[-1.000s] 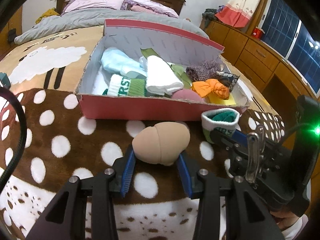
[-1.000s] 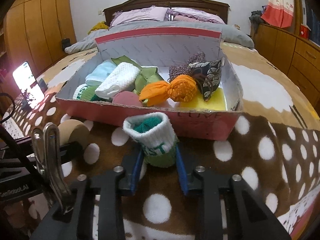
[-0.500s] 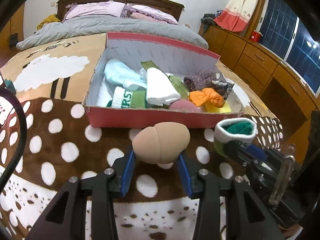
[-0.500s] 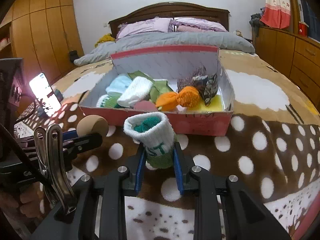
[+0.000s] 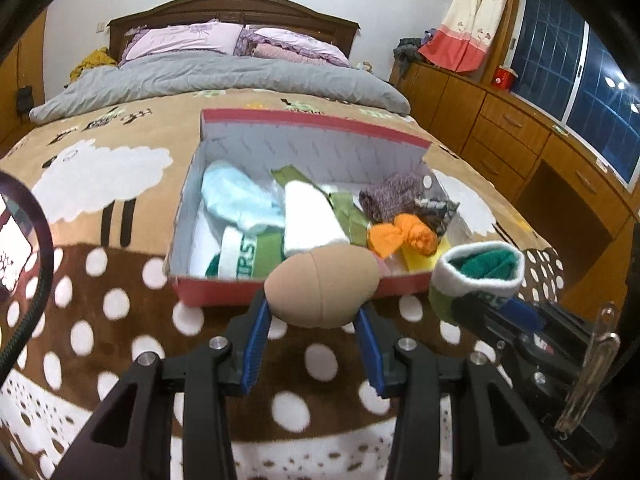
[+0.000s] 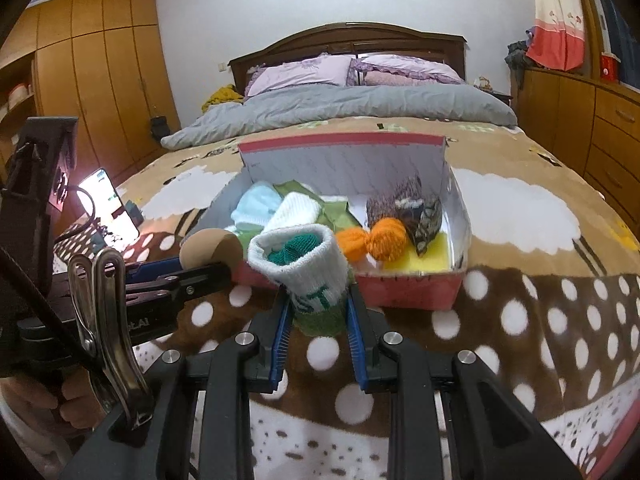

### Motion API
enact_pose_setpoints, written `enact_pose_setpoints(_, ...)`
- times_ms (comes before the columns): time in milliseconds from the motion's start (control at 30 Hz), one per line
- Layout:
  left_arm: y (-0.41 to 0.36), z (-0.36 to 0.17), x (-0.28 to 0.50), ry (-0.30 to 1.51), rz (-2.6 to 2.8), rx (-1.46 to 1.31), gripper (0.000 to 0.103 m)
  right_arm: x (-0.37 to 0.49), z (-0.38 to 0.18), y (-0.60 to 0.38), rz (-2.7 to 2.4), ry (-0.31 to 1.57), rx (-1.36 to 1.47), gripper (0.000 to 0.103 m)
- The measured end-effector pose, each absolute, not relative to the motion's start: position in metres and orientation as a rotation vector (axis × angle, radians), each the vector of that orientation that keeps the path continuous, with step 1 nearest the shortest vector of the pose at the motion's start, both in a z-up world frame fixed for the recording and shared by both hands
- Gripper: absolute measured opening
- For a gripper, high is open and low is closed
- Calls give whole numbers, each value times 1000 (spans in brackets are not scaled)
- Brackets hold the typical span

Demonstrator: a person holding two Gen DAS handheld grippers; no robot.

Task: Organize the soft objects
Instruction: 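Carry the egg sponge with the left gripper while the right carries the FIRST sock into the box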

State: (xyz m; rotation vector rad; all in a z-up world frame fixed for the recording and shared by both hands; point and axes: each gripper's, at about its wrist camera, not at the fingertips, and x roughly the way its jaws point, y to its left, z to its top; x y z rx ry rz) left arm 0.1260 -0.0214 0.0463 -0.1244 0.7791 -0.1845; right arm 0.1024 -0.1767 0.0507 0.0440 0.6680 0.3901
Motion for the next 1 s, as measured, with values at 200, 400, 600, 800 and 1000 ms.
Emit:
enact_pose_setpoints(200,-24,53,147,766,-179,-116,43,117,59,-175,390,651,51,27)
enact_pose_setpoints(400,-25,58,169,750,-177,-113,43,134,63,-172,391,631,57,27)
enact_pose_setpoints(600,-29,56,192,738,-166,-100,43,155,61,-167,386,616,52,27)
enact_pose_setpoints(800,-33,48,217,754,-160,-88,43,176,52,-163,372,614,39,27)
enact_pose_setpoints(1000,-36,39,235,753,-149,-74,43,194,44,-163,346,618,38,27)
